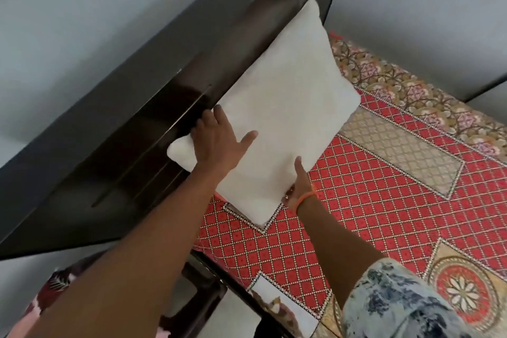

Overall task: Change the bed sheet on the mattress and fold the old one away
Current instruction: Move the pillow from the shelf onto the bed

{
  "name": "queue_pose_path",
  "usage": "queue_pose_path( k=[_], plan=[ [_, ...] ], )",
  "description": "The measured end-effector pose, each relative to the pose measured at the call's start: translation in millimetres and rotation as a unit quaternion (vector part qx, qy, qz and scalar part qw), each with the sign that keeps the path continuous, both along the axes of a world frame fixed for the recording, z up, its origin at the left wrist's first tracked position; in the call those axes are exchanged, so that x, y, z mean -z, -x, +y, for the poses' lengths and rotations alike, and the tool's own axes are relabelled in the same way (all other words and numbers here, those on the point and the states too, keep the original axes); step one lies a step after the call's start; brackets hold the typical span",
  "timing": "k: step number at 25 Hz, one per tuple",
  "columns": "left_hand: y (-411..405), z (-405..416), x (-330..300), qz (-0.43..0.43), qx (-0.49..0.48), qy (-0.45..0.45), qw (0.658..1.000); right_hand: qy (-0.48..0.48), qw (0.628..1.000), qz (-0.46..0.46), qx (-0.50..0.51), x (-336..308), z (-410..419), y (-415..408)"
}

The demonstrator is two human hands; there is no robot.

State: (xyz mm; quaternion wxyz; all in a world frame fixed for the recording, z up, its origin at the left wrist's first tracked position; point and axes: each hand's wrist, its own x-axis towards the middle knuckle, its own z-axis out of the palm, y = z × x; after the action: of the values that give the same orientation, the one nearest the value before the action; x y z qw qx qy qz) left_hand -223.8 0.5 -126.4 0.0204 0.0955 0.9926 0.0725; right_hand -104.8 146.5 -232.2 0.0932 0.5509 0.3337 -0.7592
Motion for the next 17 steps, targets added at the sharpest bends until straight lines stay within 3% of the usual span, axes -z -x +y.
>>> queue_pose_path(
  k=[2,4,7,9,10,12,17],
  plan=[
    [7,3,-2,-0.052,-0.023,-0.037,0.998,0.005,1.0,0.028,0.009,7,4,-8],
    [7,-1,-3,-0.159,-0.037,-0.029,0.986,-0.018,1.0,0.021,-0.003,0,12,-30],
    [-22,-16,-6,-0.307,-0.072,-0.039,0.948,-0.084,0.996,-0.013,-0.006,-35,28,-85],
    [-70,-14,-19,-0.386,-0.119,-0.157,0.901,-0.129,0.991,-0.034,0.014,-66,42,-135],
    [-102,-7,-32,-0.423,-0.153,-0.254,0.856,-0.144,0.989,-0.037,0.023,-86,49,-161],
    [-162,10,-46,-0.421,-0.188,-0.348,0.816,-0.186,0.981,-0.037,0.026,-118,65,-209],
    [-284,58,-104,-0.36,-0.115,-0.367,0.85,-0.282,0.955,-0.015,0.089,-195,98,-340]
  ],
)
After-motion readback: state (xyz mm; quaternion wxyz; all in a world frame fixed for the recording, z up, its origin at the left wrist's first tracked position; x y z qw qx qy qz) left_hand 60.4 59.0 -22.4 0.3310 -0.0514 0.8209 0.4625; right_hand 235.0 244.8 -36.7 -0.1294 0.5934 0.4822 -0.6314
